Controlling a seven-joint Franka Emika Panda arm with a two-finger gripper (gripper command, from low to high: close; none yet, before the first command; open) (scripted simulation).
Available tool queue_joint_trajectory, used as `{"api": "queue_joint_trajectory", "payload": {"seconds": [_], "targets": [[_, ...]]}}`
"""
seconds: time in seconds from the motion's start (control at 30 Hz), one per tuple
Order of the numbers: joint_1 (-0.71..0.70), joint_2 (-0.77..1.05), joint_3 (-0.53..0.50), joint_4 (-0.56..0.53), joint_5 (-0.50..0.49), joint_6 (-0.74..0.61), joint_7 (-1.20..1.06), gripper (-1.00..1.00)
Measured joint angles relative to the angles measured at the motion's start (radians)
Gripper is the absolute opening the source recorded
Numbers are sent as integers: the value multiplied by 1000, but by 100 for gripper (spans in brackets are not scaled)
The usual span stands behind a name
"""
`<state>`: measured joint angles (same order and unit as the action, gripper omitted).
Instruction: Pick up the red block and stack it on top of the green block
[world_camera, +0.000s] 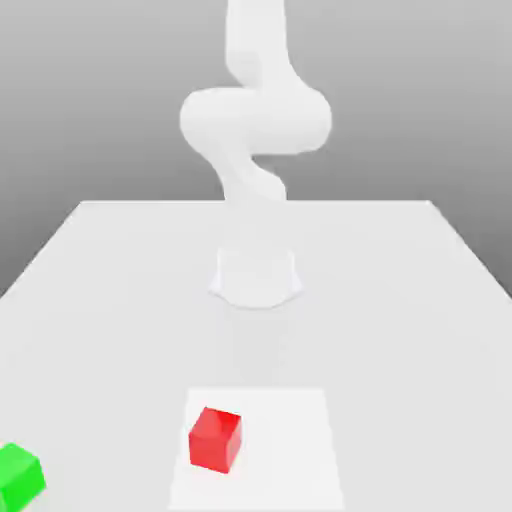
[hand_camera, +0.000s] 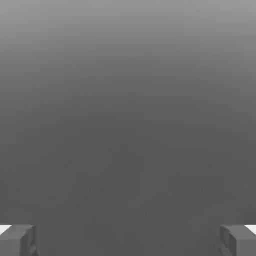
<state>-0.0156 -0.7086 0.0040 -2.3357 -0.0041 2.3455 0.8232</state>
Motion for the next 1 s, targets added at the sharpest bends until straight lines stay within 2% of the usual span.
{"api": "queue_joint_trajectory", "payload": {"seconds": [0.7, 0.9, 0.93, 1.0], "targets": [[-93, 767, -12, -300, 0, 382, 170, 0], [-95, 985, -9, -287, 11, 554, 171, 0], [-96, 1008, -9, -284, 11, 574, 170, -100], [-96, 1008, -9, -284, 11, 574, 171, -100]]}}
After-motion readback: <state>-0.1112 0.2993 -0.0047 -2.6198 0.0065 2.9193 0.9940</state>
